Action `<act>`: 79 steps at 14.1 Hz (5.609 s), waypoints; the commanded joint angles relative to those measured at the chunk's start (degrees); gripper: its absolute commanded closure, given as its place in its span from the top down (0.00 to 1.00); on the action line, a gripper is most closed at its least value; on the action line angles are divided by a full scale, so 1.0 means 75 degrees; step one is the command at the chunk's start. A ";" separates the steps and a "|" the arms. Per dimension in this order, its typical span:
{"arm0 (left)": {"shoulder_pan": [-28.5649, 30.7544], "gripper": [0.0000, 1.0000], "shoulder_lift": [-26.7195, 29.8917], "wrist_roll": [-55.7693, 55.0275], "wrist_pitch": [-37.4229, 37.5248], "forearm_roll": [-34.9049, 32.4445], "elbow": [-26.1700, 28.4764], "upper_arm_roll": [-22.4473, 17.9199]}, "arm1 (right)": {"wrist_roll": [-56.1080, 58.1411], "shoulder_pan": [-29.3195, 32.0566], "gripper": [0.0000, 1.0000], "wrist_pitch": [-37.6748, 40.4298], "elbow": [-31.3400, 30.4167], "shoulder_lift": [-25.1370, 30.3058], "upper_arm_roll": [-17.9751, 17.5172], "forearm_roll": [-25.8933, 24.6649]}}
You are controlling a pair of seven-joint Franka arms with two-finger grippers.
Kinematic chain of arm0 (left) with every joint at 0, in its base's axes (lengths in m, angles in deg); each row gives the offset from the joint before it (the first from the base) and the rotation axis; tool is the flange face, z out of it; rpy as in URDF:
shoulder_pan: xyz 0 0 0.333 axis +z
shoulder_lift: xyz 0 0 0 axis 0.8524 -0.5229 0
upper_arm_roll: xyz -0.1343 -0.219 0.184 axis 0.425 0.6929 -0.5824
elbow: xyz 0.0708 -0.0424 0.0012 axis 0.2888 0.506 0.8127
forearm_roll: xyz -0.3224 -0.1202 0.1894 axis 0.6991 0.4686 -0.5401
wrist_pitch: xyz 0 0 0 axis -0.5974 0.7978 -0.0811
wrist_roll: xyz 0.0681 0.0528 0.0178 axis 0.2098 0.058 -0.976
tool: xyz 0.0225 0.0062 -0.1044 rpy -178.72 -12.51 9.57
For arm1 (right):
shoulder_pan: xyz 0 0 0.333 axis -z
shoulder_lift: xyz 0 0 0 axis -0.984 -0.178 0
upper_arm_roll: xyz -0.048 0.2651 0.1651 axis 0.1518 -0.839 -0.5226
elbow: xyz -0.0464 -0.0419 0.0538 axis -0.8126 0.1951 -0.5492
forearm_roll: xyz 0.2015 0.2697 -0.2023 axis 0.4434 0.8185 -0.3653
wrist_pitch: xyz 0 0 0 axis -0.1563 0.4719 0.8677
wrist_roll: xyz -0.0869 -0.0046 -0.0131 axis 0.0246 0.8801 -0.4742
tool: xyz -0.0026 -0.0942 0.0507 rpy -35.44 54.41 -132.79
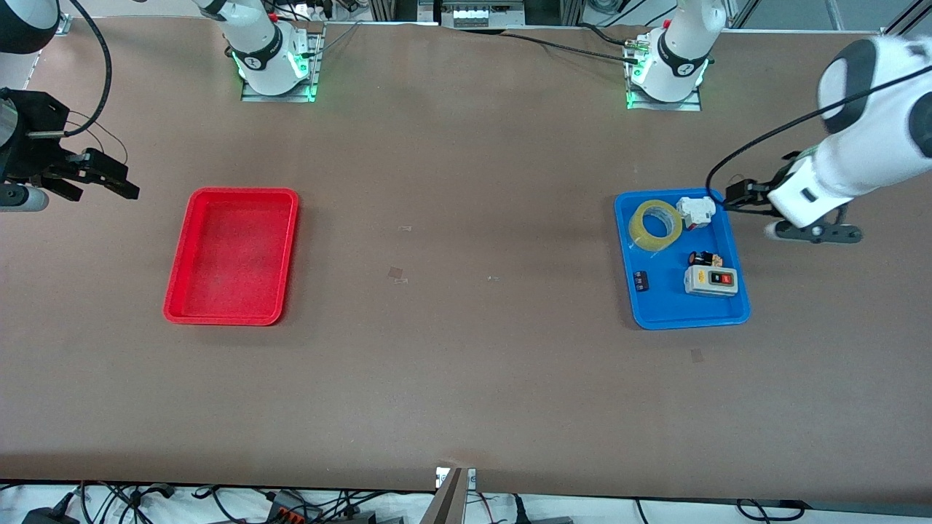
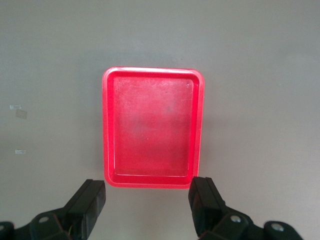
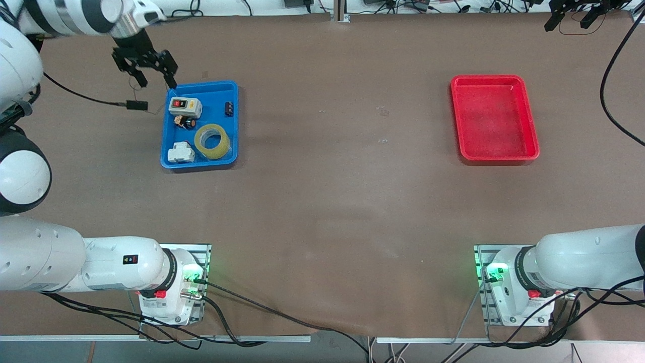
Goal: Place and move tape with both arms
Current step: 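Lower the left gripper and grasp the yellow tape roll, then carry the tape roll off the blue tray and set it on the table, then withdraw the left gripper while the right gripper reaches toward the tape, then lower the right gripper onto the tape roll and grasp it, then carry the tape roll with the right gripper into the red tray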
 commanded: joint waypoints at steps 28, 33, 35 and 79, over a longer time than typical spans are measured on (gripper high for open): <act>-0.0604 0.03 -0.3547 -0.2222 0.1511 0.0676 -0.3054 0.0669 | 0.0049 0.0035 1.00 0.0081 0.0145 0.0040 -0.0060 0.0042; -0.2430 0.03 -0.4823 -0.5234 0.1429 0.2046 -0.4625 0.0669 | 0.0061 0.0035 1.00 0.0151 0.0180 0.0005 -0.0060 0.0042; -0.3146 0.05 -0.5328 -0.6312 0.0812 0.2315 -0.5223 0.0669 | 0.0061 0.0059 1.00 0.0151 0.0180 0.0005 -0.0048 0.0042; -0.0288 1.00 0.0377 0.0912 0.2319 -0.0132 -0.3807 -0.0676 | -0.5691 -0.5531 0.18 -0.4677 0.0836 -0.5456 -0.0142 0.0499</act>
